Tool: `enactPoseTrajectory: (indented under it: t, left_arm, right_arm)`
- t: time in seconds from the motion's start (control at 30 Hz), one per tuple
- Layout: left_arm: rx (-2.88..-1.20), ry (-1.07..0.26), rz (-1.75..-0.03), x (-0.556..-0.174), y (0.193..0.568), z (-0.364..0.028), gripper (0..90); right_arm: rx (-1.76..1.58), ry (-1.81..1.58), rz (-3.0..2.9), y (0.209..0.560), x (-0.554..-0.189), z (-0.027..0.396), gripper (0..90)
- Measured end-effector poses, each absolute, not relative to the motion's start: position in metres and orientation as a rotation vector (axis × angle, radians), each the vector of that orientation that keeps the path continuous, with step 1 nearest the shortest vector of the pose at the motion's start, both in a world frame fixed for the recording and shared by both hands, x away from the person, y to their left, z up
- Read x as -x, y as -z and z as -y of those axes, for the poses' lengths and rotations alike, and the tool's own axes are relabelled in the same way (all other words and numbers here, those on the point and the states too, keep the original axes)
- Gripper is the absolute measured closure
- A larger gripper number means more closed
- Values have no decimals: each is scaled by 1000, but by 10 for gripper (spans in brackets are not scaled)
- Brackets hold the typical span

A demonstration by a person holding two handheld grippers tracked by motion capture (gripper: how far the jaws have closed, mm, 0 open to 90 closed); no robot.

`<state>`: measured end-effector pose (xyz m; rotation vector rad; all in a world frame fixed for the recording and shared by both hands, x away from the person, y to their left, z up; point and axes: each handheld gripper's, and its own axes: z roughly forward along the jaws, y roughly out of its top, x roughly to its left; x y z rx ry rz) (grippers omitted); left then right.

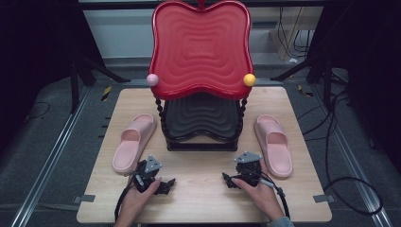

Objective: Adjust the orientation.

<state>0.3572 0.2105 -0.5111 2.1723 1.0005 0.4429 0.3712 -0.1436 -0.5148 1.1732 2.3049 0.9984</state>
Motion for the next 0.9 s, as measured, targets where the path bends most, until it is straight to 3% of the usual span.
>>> enactPoseTrajectory:
  t: [0.07, 0.27, 0.47, 0.83, 0.9]
  left_arm:
    - [-2174, -453, -1000, -355, 508, -212, 46]
    - [-2073, -400, -1047, -360, 474, -240, 54]
    - [-2058, -572, -1098, -378, 432, -288, 55]
    - [-2056, -615, -1208, -416, 423, -333, 98]
    - [-2069, -628, -1220, -423, 423, -339, 155]
  right_arm:
    - [-1172, -998, -2305, 515, -371, 144, 40]
    - [-1175, -998, -2305, 515, -371, 144, 40]
    - [-1172, -997, -2304, 515, -371, 144, 40]
    - [-1172, -997, -2304, 515, -371, 144, 40]
    - [-1172, -998, -2304, 515, -371, 144, 40]
